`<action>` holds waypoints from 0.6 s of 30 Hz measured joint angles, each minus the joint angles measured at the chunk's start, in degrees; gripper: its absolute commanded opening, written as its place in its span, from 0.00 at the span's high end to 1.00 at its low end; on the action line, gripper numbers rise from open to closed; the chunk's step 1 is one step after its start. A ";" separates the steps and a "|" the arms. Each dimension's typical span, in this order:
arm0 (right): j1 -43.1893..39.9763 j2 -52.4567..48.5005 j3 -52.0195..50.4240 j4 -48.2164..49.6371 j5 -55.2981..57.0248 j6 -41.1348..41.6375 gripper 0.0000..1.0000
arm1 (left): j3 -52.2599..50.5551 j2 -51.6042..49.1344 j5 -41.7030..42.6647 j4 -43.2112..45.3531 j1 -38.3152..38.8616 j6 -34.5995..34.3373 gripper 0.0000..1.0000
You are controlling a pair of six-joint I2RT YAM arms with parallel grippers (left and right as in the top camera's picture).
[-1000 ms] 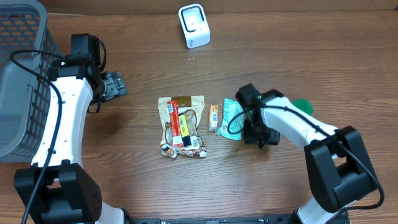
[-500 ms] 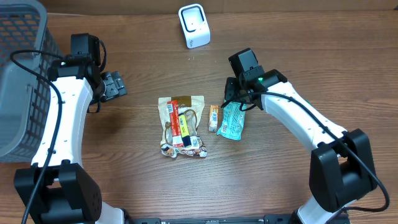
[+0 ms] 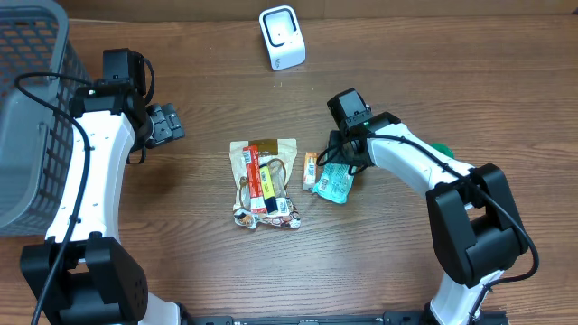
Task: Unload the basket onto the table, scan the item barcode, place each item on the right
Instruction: 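Close the right gripper on the teal pack's edge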
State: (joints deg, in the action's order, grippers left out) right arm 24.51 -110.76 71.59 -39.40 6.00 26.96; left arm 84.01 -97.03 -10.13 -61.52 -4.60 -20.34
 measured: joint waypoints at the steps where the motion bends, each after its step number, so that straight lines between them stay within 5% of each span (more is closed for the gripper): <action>1: -0.02 0.00 0.02 -1.25 0.33 0.00 0.91 | 0.00 0.00 0.00 0.00 0.00 0.00 0.00; 9: -0.81 -0.33 0.00 -14.67 9.22 -0.17 0.91 | 0.00 0.00 0.00 0.00 0.00 0.00 0.00; 18: -2.25 -0.33 3.39 -18.53 11.67 -0.39 0.90 | 0.00 0.00 0.00 0.00 0.00 0.00 0.00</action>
State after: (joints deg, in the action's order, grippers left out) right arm 22.26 -111.09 74.98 -57.93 17.67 26.57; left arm 84.01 -97.03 -10.13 -61.52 -4.60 -20.34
